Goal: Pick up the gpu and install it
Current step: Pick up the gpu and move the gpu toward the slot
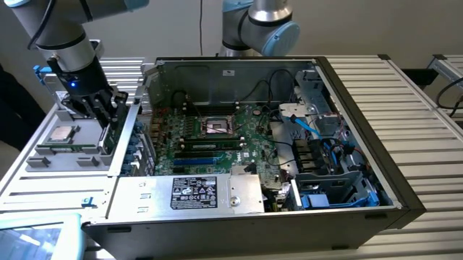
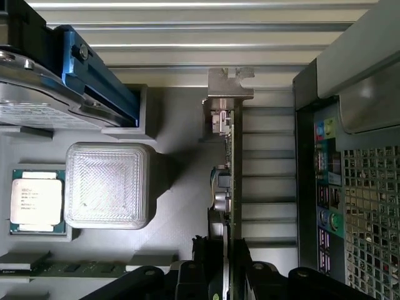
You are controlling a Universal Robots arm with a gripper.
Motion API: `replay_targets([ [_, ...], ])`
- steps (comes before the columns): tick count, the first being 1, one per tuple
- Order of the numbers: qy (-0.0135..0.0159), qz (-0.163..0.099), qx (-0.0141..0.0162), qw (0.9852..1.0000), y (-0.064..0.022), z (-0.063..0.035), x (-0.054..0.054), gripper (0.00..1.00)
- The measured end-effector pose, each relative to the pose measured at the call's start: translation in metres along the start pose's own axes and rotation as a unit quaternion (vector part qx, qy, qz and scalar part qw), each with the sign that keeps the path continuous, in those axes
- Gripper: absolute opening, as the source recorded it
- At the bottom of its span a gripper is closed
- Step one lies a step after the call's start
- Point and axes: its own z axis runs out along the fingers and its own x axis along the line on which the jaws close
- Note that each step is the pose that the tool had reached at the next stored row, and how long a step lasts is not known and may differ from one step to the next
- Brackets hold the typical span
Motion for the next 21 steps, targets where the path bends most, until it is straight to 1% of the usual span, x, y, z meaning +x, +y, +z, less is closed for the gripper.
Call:
replay_targets([
  [1,-0.0001,0.0,0.0,1.0,0.0,-0.0014,0.0,0.28],
  [2,0.0,0.0,0.0001,1.0,0.0002,-0.0054,0.0,0.28],
  [21,0.0002,-0.001,0.0001,1.0,0.0045,-0.0918,-0.001,0.28],
])
